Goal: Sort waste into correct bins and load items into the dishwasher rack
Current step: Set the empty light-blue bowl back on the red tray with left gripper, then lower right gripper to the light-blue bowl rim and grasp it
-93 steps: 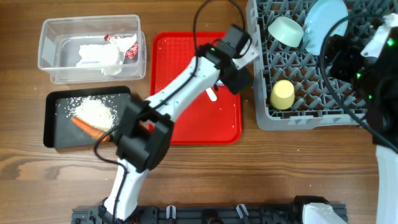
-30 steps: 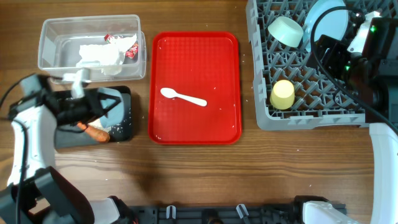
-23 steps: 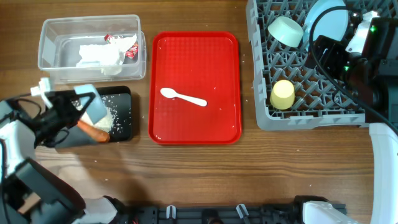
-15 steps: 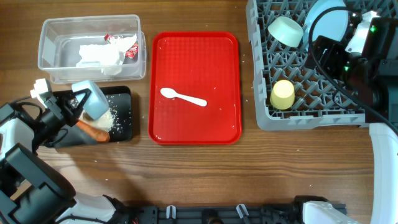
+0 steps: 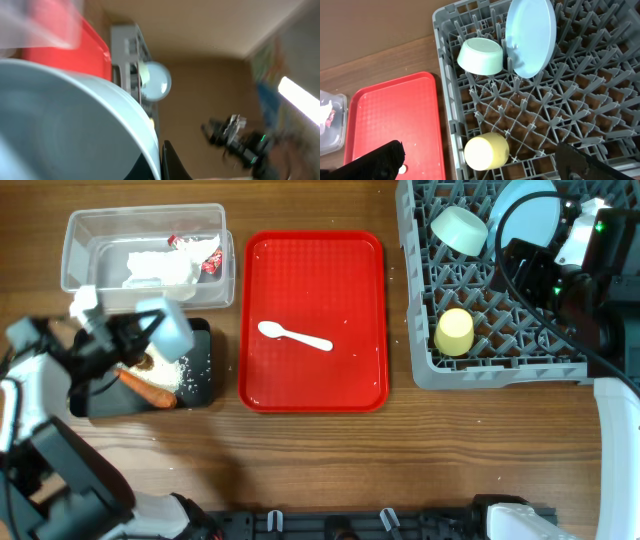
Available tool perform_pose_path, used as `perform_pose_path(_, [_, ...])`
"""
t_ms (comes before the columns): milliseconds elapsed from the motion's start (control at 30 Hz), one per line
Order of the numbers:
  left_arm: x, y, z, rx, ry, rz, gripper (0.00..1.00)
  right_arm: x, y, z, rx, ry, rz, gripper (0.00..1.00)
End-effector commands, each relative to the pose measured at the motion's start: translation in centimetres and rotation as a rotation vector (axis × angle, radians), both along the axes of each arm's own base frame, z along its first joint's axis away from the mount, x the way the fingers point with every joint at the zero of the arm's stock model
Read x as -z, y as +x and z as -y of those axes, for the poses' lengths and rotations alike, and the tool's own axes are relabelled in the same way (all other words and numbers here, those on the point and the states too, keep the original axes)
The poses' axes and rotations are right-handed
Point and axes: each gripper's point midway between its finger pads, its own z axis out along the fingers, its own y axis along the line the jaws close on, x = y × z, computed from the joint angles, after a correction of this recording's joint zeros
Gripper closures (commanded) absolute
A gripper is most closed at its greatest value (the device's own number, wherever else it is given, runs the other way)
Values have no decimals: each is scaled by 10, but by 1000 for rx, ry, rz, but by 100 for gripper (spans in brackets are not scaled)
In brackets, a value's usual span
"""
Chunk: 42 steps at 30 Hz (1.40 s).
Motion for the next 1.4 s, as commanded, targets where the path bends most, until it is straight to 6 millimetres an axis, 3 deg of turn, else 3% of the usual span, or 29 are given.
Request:
perform_pose_path(0, [-35, 9, 60, 121, 351, 103, 96, 2, 0, -4, -28, 3, -6, 1])
perform_pose_path(100, [-23, 12, 112, 196, 664, 119, 96, 1, 0, -11, -60, 35, -2, 1])
perform_pose_path(267, [37, 1, 183, 314, 1146, 109, 96, 1, 0, -18, -90, 63, -1, 0])
perform_pose_path(400, [89, -17, 217, 425, 1377, 69, 96, 3, -2, -18, -89, 64, -14, 0])
perform_pose_path(500, [122, -29, 234, 502, 1402, 12, 96, 6, -2, -18, -91, 62, -25, 0])
perform_pose_path(600, [146, -37, 239, 559, 1426, -33, 96, 9, 0, -18, -90, 63, -34, 1])
perform_pose_path(667, [156, -37, 239, 575, 1434, -53, 89, 12, 2, -18, -90, 64, -43, 0])
perform_pose_path(733, [159, -37, 239, 579, 1436, -58, 74, 14, 3, -18, -98, 57, -49, 1])
perform_pose_path(800, [160, -37, 239, 578, 1437, -57, 40, 14, 3, -18, -110, 45, -49, 0])
perform_pose_path(867, [159, -32, 235, 555, 1458, -53, 32, 14, 4, -18, -123, 33, -47, 0])
perform_pose_path(967, [142, -19, 226, 497, 1488, -45, 29, 13, 4, -21, -140, 37, -41, 0])
perform_pose_path(1033, [111, -7, 222, 440, 1465, -30, 30, 9, 6, -32, -214, 53, -20, 1])
perform_pose_path(1100, [59, 9, 213, 326, 1416, -12, 30, 4, 7, -48, -288, 110, 8, 1])
perform_pose_path(1167, [21, 18, 199, 238, 1383, 15, 27, 1, 9, -63, -349, 154, 20, 0])
perform_pose_path(1233, [-22, 27, 165, 82, 1331, 21, 22, 11, 11, -85, -413, 179, -15, 2])
perform_pose_path(1267, [-33, 28, 148, 18, 1310, 2, 20, 18, 13, -94, -437, 183, -37, 2])
perform_pose_path(1300, [-46, 29, 120, -83, 1276, -49, 18, 31, 16, -111, -479, 188, -77, 4])
perform_pose_path(1367, [-56, 25, 75, -193, 1222, -135, 17, 53, 21, -140, -541, 197, -141, 10])
